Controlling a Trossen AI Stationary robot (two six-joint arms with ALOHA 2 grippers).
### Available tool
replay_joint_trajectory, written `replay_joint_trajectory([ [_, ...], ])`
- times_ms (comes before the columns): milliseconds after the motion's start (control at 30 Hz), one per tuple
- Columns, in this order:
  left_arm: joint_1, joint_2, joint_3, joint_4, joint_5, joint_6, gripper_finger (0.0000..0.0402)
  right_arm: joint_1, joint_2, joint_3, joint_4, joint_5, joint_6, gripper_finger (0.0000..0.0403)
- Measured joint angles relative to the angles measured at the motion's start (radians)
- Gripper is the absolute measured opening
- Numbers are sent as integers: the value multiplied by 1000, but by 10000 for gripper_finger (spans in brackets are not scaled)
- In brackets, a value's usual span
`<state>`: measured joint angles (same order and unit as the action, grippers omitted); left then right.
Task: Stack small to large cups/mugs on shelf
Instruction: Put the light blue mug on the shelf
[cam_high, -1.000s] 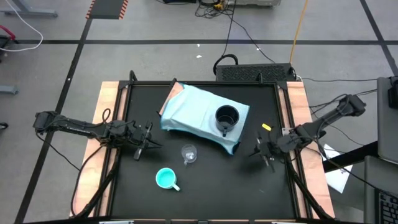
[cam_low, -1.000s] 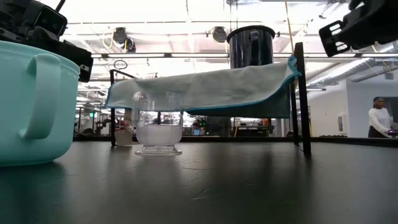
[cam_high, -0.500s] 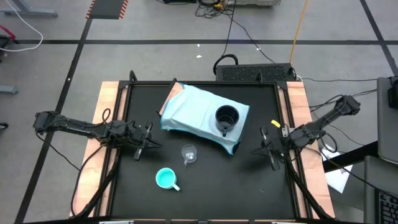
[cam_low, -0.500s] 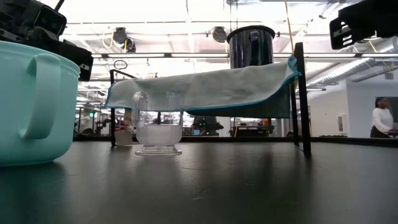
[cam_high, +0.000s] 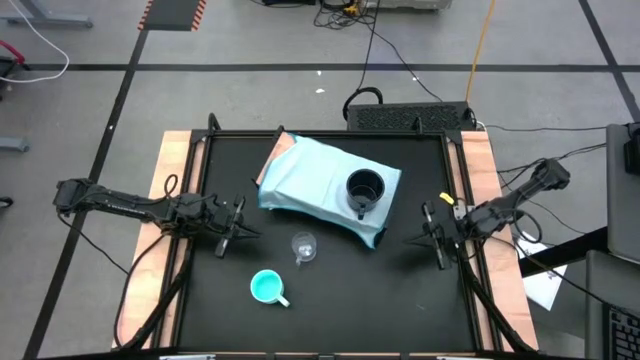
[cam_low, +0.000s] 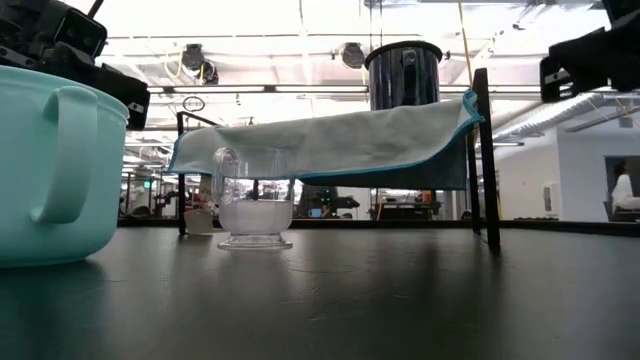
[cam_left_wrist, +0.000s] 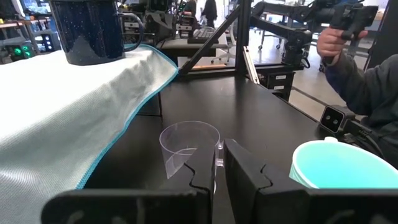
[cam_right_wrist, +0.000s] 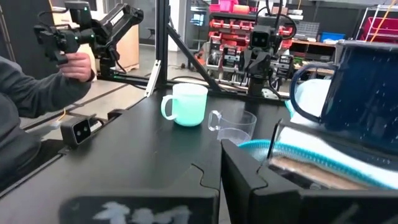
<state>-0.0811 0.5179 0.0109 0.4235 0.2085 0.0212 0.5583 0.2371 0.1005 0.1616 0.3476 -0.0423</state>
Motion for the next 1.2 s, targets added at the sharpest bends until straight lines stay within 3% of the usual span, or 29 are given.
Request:
replay_joint_trajectory([
  [667, 0, 0, 0, 9, 1, -41, 37, 0, -12, -51, 66, -1, -23, 0],
  [800, -1, 0, 0, 77, 56, -106, 37, 0, -12, -52, 57, -3, -23, 0],
  [1200, -104, 31, 50, 98, 51, -200, 37, 0, -12, -53, 43, -3, -23, 0],
])
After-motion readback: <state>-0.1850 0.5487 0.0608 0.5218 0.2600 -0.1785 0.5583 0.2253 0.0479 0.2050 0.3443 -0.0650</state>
